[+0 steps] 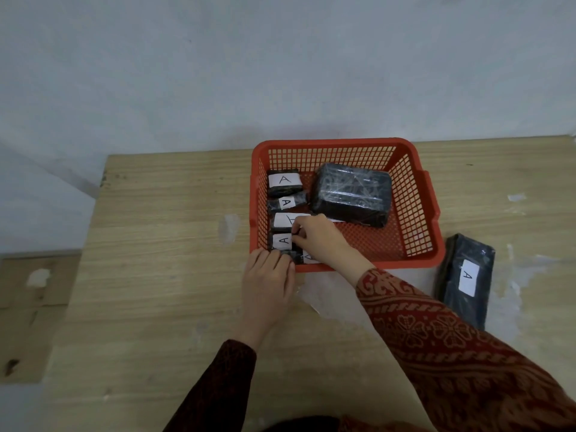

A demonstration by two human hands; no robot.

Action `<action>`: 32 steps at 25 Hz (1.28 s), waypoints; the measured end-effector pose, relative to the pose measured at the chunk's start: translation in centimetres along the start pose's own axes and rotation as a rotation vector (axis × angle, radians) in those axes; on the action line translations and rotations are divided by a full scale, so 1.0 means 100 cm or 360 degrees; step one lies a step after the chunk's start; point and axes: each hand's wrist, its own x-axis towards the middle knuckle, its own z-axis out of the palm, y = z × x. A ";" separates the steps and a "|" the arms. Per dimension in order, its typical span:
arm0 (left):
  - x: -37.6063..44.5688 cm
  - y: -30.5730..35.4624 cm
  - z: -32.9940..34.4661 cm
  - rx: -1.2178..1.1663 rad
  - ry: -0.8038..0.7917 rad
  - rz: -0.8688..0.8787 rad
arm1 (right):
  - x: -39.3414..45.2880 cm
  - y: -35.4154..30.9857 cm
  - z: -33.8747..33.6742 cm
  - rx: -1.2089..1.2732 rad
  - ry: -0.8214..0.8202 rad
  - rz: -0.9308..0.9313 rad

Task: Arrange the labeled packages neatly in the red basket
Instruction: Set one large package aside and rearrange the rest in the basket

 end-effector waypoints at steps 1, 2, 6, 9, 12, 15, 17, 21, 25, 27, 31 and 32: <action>0.006 0.002 -0.005 -0.0038 -0.0082 -0.0016 | -0.005 0.004 -0.006 0.0018 0.0069 -0.0009; 0.014 0.003 -0.009 -0.0115 -0.0135 -0.0036 | -0.010 0.010 -0.012 0.0058 0.0191 -0.0021; 0.063 0.016 -0.008 -0.0620 -0.0129 -0.0243 | -0.035 0.058 -0.041 0.0155 0.0889 0.0066; 0.110 0.031 0.016 -0.0701 -0.0206 -0.0423 | -0.040 0.097 -0.057 0.0414 0.0946 0.0401; 0.135 0.041 0.044 -0.0443 -0.0379 -0.0482 | -0.034 0.115 -0.060 0.0730 0.0599 0.0459; 0.136 0.049 0.060 -0.0215 -0.0414 -0.0472 | -0.034 0.120 -0.058 0.0876 0.0468 0.0391; 0.136 0.055 0.061 -0.0218 -0.0350 -0.0446 | -0.038 0.122 -0.063 0.0856 0.0483 0.0362; 0.143 0.070 0.043 -0.0725 -0.0165 -0.0537 | -0.052 0.123 -0.083 0.0475 0.0549 0.0235; 0.152 0.073 0.016 -0.0845 -0.0034 -0.0632 | -0.066 0.118 -0.101 0.0059 0.0667 0.0025; 0.152 0.069 0.004 -0.0957 0.0003 -0.0712 | -0.067 0.118 -0.110 0.0103 0.0691 -0.0052; 0.139 0.059 -0.011 -0.1276 0.0093 -0.0887 | -0.058 0.116 -0.124 0.0426 0.0589 -0.0061; 0.134 0.058 -0.011 -0.1337 0.0087 -0.0894 | -0.054 0.115 -0.127 0.0510 0.0552 -0.0032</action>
